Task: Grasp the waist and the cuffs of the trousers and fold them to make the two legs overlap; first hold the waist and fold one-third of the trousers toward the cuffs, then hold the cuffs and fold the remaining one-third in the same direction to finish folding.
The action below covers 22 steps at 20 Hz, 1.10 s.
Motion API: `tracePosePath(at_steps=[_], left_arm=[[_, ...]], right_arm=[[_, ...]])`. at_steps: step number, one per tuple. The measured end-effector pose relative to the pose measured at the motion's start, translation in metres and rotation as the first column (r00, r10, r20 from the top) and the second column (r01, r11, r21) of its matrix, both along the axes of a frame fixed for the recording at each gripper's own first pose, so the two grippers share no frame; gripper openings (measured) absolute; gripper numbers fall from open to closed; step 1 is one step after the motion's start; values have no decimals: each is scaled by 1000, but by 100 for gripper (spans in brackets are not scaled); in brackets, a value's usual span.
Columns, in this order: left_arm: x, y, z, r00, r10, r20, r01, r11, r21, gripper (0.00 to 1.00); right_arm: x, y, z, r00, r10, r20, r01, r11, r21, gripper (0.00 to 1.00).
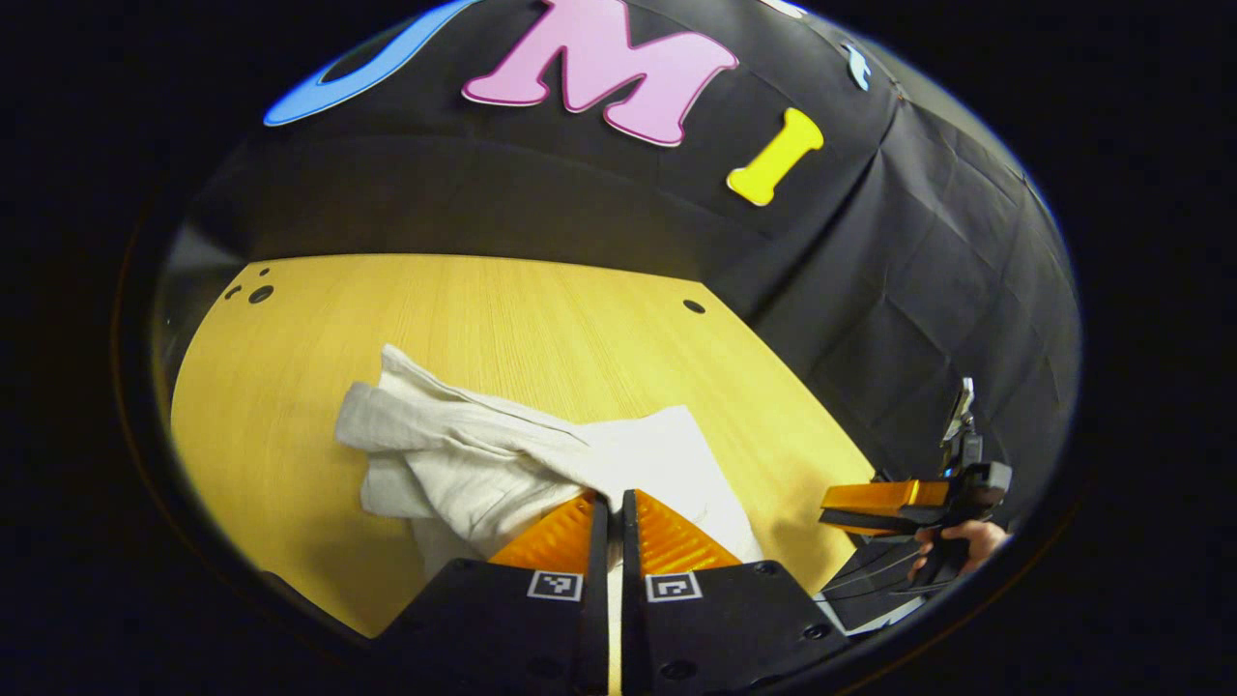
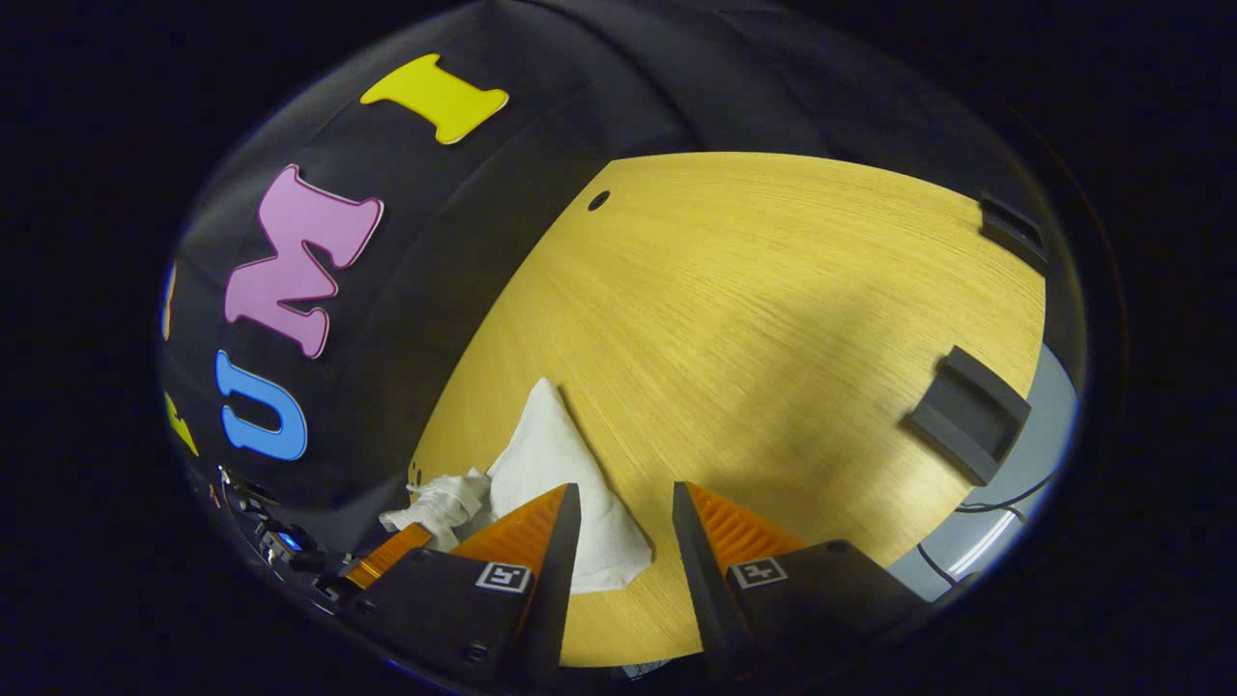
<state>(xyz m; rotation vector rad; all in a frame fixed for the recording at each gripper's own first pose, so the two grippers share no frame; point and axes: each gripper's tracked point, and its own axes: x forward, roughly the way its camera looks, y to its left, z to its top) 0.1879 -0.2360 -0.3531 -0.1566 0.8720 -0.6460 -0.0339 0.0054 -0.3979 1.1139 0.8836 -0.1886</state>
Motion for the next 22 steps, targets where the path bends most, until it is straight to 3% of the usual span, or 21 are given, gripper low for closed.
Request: tracePosePath(at_steps=[4,6,7,8,9,10,12,13,14,18,20,22], left_arm=[[-4,-11,-8,991,-107,74,97,987,132,14],[-10,-25,-5,973,-189,135,159,966,202,22],[-13,-29,-2,958,-232,170,191,955,228,34],[-18,-37,2,941,-275,197,225,943,245,38],[-20,-43,4,924,-313,218,255,932,257,53],[-24,-50,5,909,-346,233,282,922,266,50],[-31,-60,6,876,-407,260,330,898,292,64],[-37,-64,7,853,-443,275,358,882,308,72],[-41,-69,8,826,-484,289,385,859,337,73],[-47,-71,6,689,-636,347,453,752,478,89],[-56,-75,14,629,-679,378,480,722,498,91],[-63,-78,25,603,-686,406,491,721,489,92]], right_arm=[[-17,-23,-2,998,-56,-19,56,998,-14,60],[-22,-32,-2,997,-78,-20,78,997,-17,60],[-24,-35,-1,996,-87,-18,87,996,-20,60],[-25,-39,1,995,-95,-19,94,995,-26,60],[-27,-42,0,995,-101,-20,100,995,-30,60],[-29,-45,-1,994,-106,-22,105,994,-33,60],[-33,-48,-1,993,-115,-27,115,993,-34,60],[-34,-48,-1,993,-118,-29,117,992,-36,60],[-38,-48,-1,992,-119,-32,118,992,-38,60],[-41,-48,-1,991,-128,-35,126,991,-36,60],[-42,-47,0,992,-122,-35,120,992,-42,60],[-42,-44,1,993,-115,-34,113,993,-42,60]])
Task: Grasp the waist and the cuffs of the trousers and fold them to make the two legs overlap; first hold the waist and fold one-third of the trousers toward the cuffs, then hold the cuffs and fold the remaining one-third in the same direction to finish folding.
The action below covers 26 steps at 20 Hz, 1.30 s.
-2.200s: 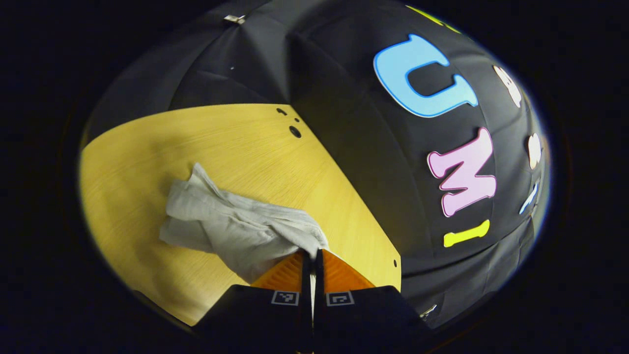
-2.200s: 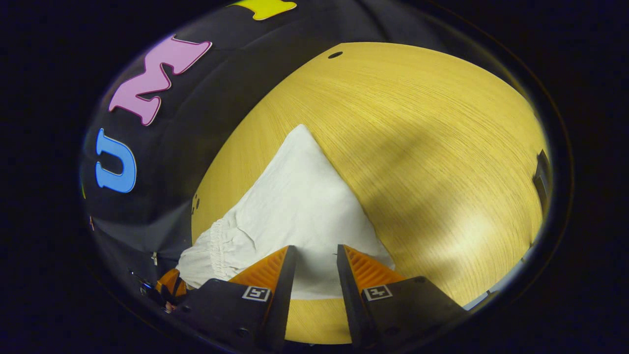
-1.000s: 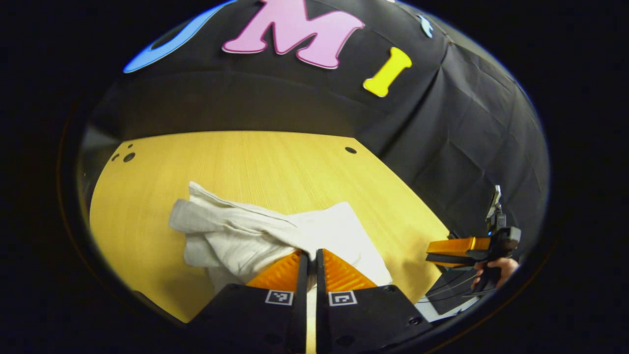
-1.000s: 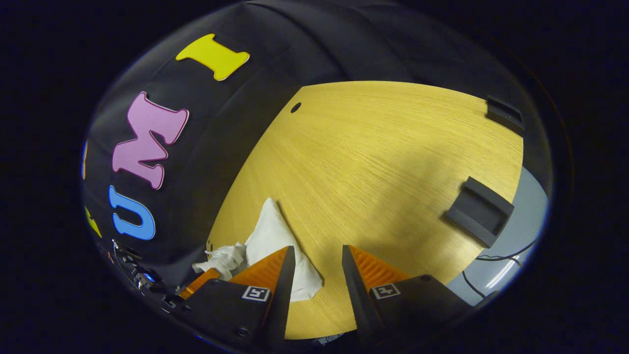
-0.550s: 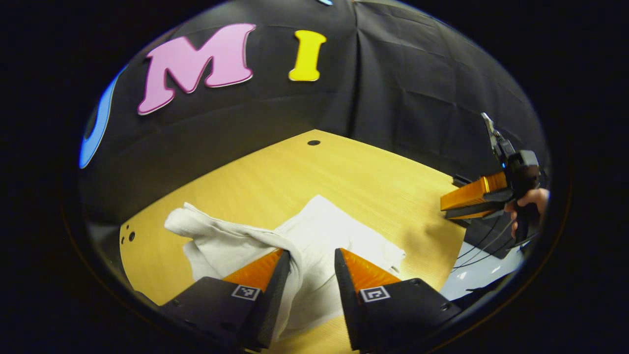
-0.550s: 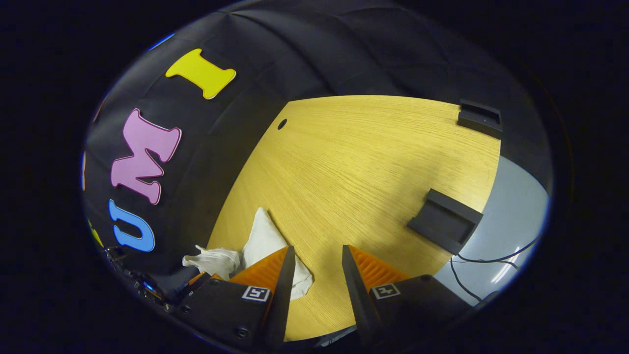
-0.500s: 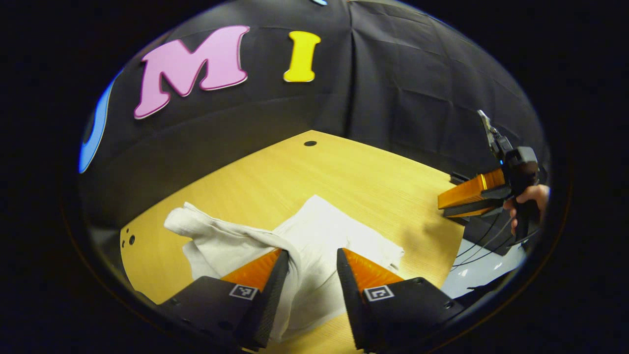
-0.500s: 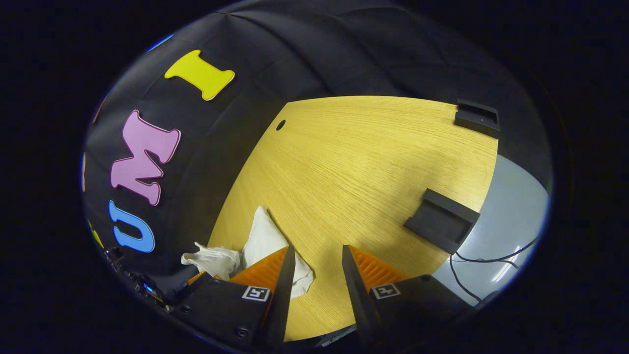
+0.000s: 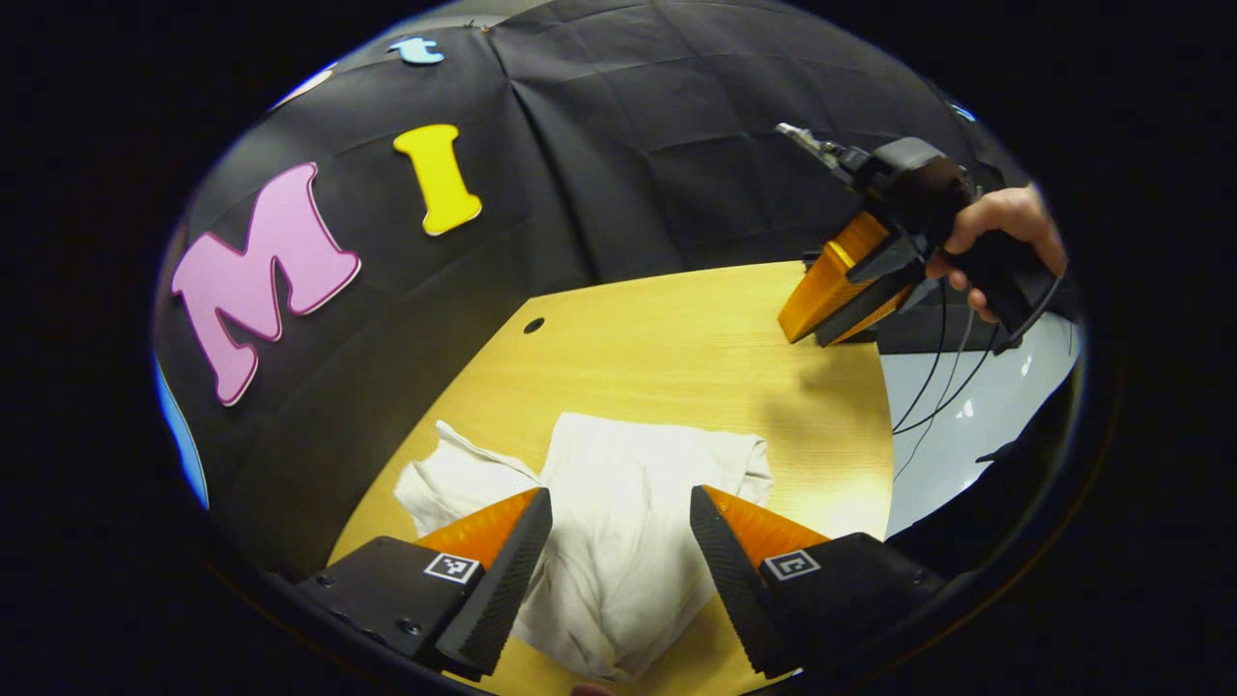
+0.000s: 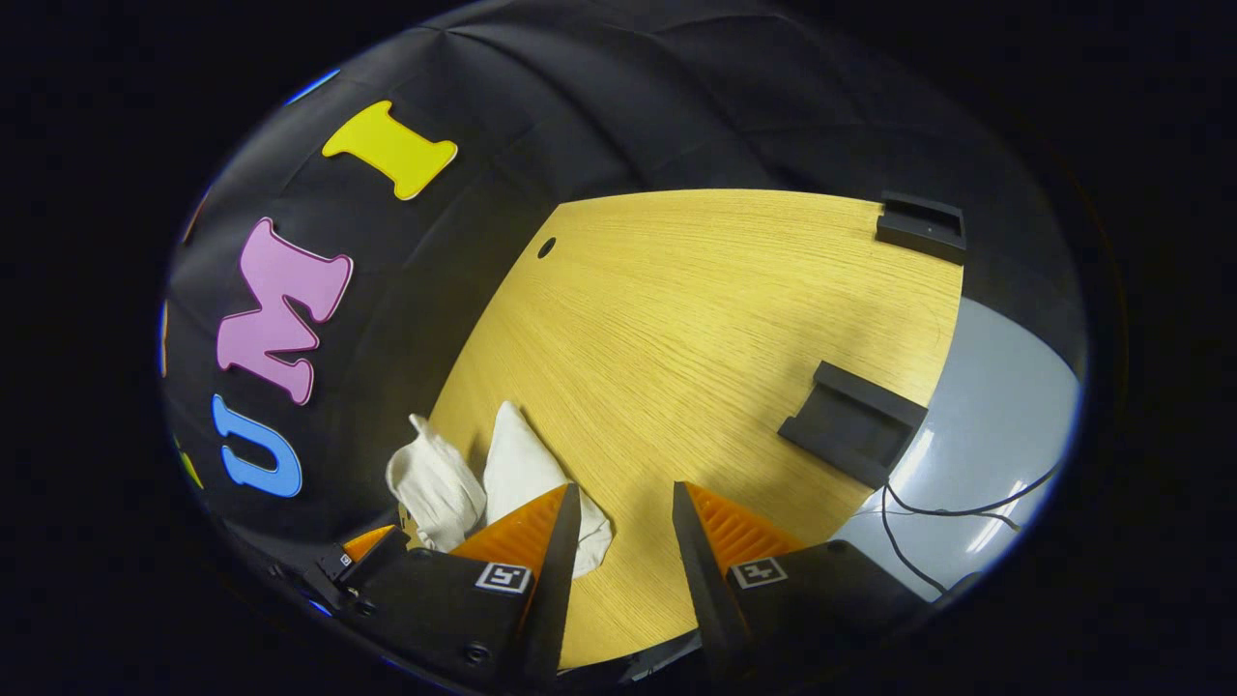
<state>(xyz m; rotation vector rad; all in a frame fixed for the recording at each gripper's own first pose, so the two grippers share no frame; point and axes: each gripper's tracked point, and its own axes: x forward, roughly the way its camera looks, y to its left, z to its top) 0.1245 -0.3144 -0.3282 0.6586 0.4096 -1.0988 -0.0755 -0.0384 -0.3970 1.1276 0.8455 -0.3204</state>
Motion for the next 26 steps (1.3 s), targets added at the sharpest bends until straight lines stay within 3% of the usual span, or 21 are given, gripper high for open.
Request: tracePosePath(at_steps=[3,6,8,12,16,20,22,26], left_arm=[[4,7,15,994,93,-57,-96,994,-56,91],[22,33,31,956,246,-160,-266,956,-119,91],[35,57,38,915,338,-220,-375,914,-154,92],[50,111,48,789,501,-355,-586,787,-192,92],[50,148,57,685,586,-433,-708,675,-206,91],[36,175,56,595,629,-501,-785,587,-197,92],[27,184,52,555,645,-526,-814,551,-183,92],[11,194,45,492,660,-567,-849,508,-145,91]], right_arm=[[5,7,8,1000,16,26,-16,1000,1,60],[14,22,29,995,44,89,-46,999,17,60],[20,34,50,985,78,156,-81,997,12,60],[29,60,91,950,153,274,-152,988,-24,60],[41,83,128,905,232,356,-219,973,-77,60],[52,105,153,860,331,388,-287,943,-168,59],[53,120,154,848,374,376,-321,926,-196,60],[55,151,147,824,437,360,-397,899,-184,60]])
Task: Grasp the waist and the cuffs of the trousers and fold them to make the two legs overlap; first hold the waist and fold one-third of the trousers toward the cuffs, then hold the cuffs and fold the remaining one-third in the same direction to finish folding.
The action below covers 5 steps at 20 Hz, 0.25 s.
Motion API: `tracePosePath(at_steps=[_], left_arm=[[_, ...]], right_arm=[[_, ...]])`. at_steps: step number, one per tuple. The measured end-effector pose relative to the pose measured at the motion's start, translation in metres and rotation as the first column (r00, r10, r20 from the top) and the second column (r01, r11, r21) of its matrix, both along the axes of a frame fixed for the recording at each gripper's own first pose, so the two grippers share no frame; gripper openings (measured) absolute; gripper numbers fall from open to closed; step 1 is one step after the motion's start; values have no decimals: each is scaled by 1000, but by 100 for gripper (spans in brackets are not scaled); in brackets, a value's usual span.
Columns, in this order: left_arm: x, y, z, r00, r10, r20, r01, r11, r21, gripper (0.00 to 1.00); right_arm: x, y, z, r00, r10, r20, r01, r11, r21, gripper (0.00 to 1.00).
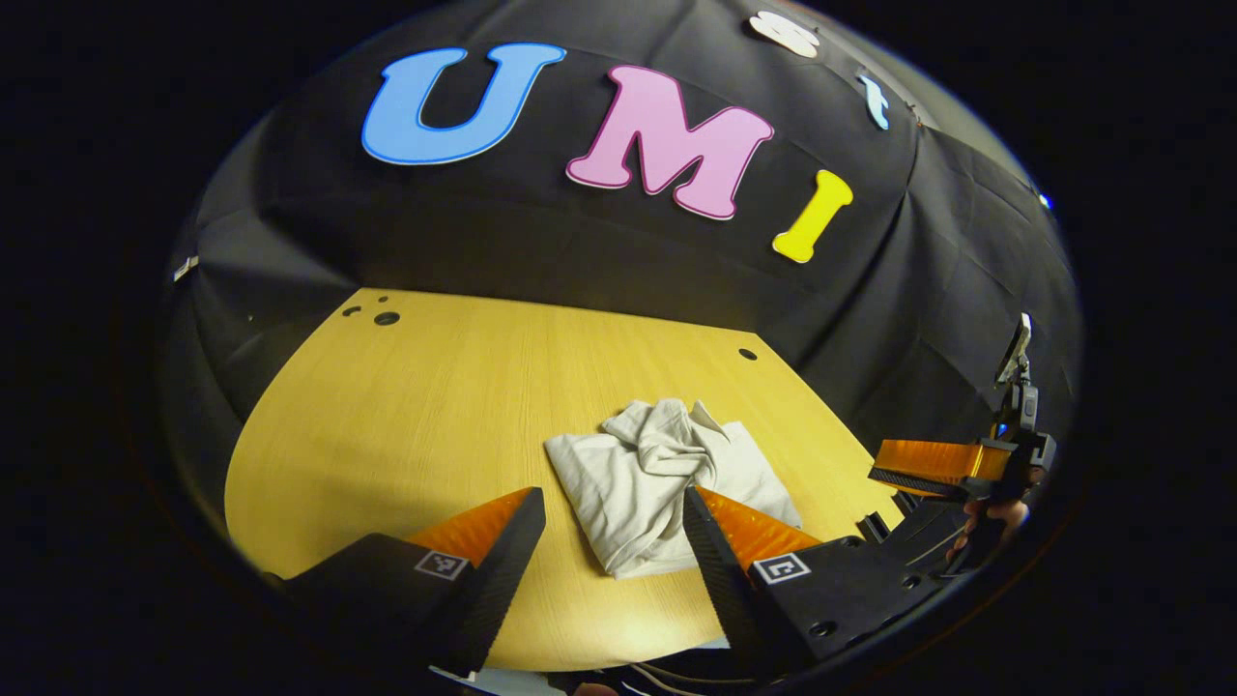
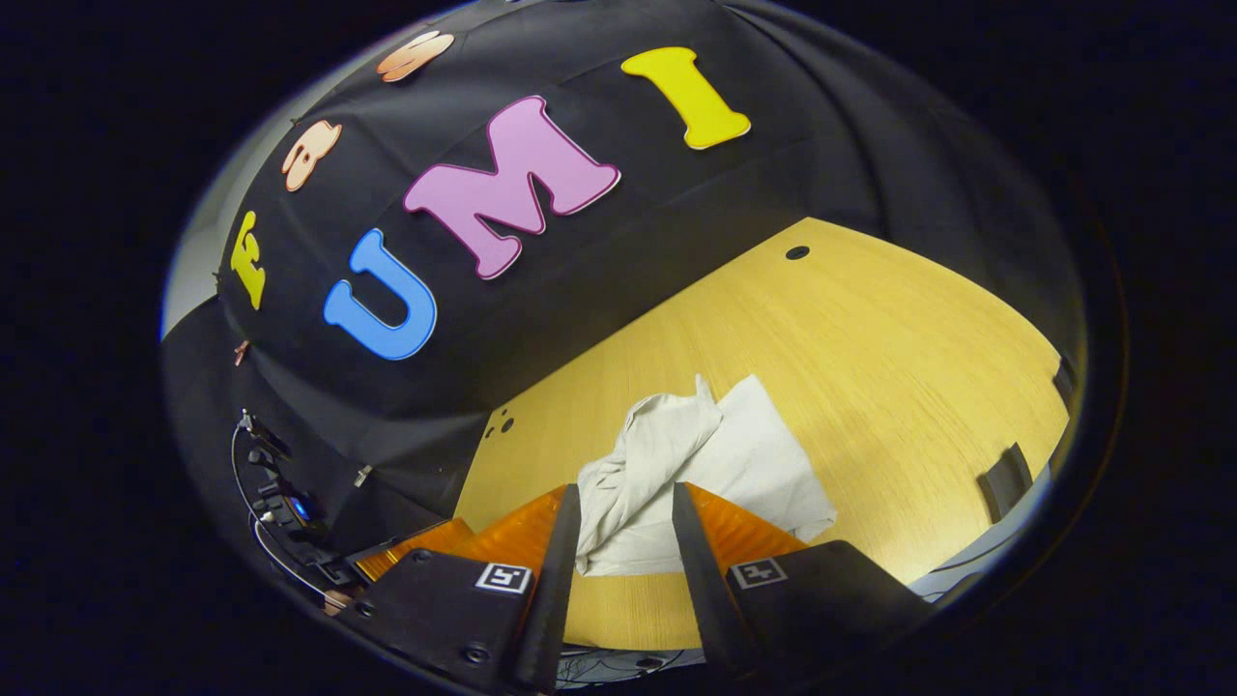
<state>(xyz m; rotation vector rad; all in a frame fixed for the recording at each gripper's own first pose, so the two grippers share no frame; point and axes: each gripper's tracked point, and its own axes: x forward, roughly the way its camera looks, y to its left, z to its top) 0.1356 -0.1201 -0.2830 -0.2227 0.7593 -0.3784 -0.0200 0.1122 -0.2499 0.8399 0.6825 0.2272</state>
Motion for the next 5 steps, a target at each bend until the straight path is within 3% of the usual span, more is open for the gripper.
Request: tracePosePath(at_steps=[5], left_arm=[[7,10,-4,999,38,1,-38,999,-8,91]], right_arm=[[6,17,-21,996,53,-78,-51,998,22,59]])
